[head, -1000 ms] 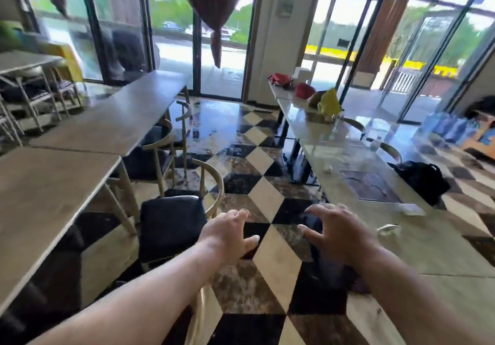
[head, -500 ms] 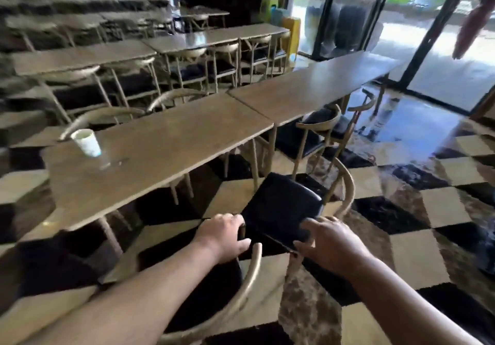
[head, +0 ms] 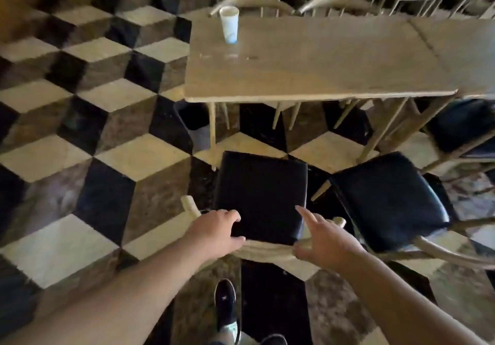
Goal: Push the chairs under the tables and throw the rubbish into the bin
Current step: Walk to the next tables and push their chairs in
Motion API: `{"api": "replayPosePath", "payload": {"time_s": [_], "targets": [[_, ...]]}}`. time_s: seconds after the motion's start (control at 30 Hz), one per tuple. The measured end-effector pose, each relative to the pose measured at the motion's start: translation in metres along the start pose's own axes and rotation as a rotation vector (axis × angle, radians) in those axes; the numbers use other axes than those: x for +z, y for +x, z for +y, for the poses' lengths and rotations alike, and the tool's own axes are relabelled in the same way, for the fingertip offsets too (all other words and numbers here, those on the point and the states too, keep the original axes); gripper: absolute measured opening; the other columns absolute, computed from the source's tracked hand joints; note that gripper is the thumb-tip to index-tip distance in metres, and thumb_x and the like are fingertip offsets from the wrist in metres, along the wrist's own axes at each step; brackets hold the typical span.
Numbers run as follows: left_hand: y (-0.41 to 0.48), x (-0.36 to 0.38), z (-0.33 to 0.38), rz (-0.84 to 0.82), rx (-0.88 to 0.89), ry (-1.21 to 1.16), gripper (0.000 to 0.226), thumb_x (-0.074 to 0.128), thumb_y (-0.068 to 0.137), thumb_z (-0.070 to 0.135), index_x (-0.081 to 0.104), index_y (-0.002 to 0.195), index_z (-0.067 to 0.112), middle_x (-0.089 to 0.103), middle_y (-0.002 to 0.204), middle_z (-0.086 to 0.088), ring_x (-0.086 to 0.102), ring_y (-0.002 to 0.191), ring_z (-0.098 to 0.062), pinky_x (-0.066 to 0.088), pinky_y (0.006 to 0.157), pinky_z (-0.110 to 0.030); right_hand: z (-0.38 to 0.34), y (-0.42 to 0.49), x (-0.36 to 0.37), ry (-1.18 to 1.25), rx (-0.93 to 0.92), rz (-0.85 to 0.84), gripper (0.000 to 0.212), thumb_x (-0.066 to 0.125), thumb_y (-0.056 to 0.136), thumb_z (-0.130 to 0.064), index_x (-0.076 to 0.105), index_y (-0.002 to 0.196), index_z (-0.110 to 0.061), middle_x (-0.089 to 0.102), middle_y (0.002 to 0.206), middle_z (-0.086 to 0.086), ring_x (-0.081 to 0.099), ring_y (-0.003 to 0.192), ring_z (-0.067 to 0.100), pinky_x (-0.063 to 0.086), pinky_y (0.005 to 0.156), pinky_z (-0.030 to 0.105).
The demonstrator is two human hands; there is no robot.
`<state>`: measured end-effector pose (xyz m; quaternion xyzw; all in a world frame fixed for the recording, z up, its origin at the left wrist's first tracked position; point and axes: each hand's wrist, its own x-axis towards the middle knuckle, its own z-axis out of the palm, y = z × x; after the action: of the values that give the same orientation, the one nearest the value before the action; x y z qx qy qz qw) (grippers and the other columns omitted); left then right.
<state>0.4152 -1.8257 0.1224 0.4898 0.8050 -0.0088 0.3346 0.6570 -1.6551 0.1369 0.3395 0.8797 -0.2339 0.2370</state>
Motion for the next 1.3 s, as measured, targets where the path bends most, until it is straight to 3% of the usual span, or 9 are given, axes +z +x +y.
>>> {"api": "replayPosePath", "payload": {"time_s": [0.13,0.27,0.37,0.47,0.53,0.67,0.8,1.03,1.3], "targets": [[0.027,0.043,-0.025,-0.154,0.041,0.0,0.083,0.064,0.084,0.077,0.047,0.151,0.032,0.06,0.144,0.006,0.058,0.125,-0.021,0.049,0.091,-0.037,0.011,0.041,0.042,-0.133,-0.052,-0.159,0.123,0.069,0.076,-0.08,-0.004,0.166,-0.036,0.04,0.163,-0.002,0.045,0.141,0.027,0.042,0.113,0.047],[0.048,0.066,-0.041,-0.264,0.154,0.198,0.09,0.068,0.082,0.077,0.047,0.154,0.027,0.057,0.152,0.001,0.052,0.137,-0.027,0.041,0.113,-0.047,0.019,0.067,0.078,-0.304,-0.076,-0.303,0.118,0.069,0.077,-0.078,0.004,0.167,-0.035,0.036,0.167,-0.002,0.038,0.148,0.026,0.019,0.125,0.058],[0.069,0.069,-0.05,-0.26,0.225,0.332,0.049,0.073,0.088,0.052,0.063,0.129,0.028,0.068,0.124,0.002,0.063,0.117,-0.028,0.048,0.098,-0.047,0.018,0.09,0.092,-0.359,-0.095,-0.321,0.085,0.068,0.083,-0.054,0.03,0.157,-0.036,0.049,0.157,-0.001,0.048,0.141,0.025,0.023,0.121,0.058],[0.083,0.067,-0.055,-0.356,0.268,0.372,0.024,0.066,0.092,0.036,0.065,0.115,0.029,0.06,0.091,0.004,0.06,0.09,-0.026,0.046,0.073,-0.042,0.019,0.106,0.096,-0.415,-0.158,-0.348,0.04,0.06,0.086,-0.039,0.055,0.126,-0.037,0.068,0.124,-0.003,0.065,0.113,0.027,0.047,0.095,0.044],[0.092,0.062,-0.055,-0.366,0.285,0.371,0.019,0.065,0.092,0.031,0.065,0.111,0.029,0.05,0.084,0.007,0.051,0.084,-0.024,0.042,0.07,-0.041,0.024,0.112,0.092,-0.433,-0.201,-0.352,0.027,0.057,0.087,-0.035,0.057,0.114,-0.036,0.07,0.106,-0.003,0.068,0.1,0.028,0.047,0.079,0.041],[0.116,0.038,-0.046,-0.326,0.284,0.354,0.015,0.065,0.092,0.027,0.067,0.106,0.031,0.052,0.082,0.01,0.053,0.081,-0.023,0.04,0.071,-0.041,0.04,0.131,0.061,-0.435,-0.267,-0.271,0.025,0.056,0.086,-0.035,0.059,0.11,-0.035,0.067,0.101,-0.002,0.065,0.094,0.025,0.047,0.083,0.042],[0.148,0.011,-0.032,-0.301,0.239,0.341,0.021,0.065,0.091,0.026,0.071,0.111,0.03,0.071,0.097,0.004,0.066,0.092,-0.026,0.054,0.08,-0.042,0.058,0.164,0.023,-0.424,-0.297,-0.245,0.019,0.056,0.085,-0.03,0.058,0.103,-0.035,0.066,0.097,-0.007,0.066,0.091,0.023,0.049,0.084,0.044],[0.213,-0.022,-0.016,-0.278,0.2,0.352,0.009,0.067,0.086,0.036,0.063,0.093,0.032,0.06,0.082,0.012,0.059,0.079,-0.02,0.047,0.071,-0.041,0.086,0.231,-0.035,-0.5,-0.362,-0.211,0.022,0.056,0.087,-0.03,0.057,0.109,-0.033,0.059,0.09,-0.007,0.067,0.091,0.025,0.037,0.075,0.042],[0.289,-0.067,-0.026,-0.213,0.215,0.326,0.012,0.064,0.088,0.028,0.066,0.098,0.035,0.062,0.081,0.011,0.06,0.074,-0.018,0.051,0.068,-0.039,0.1,0.309,-0.093,-0.482,-0.367,-0.201,0.03,0.055,0.088,-0.032,0.058,0.118,-0.035,0.059,0.089,-0.009,0.066,0.092,0.024,0.04,0.079,0.042]]}}
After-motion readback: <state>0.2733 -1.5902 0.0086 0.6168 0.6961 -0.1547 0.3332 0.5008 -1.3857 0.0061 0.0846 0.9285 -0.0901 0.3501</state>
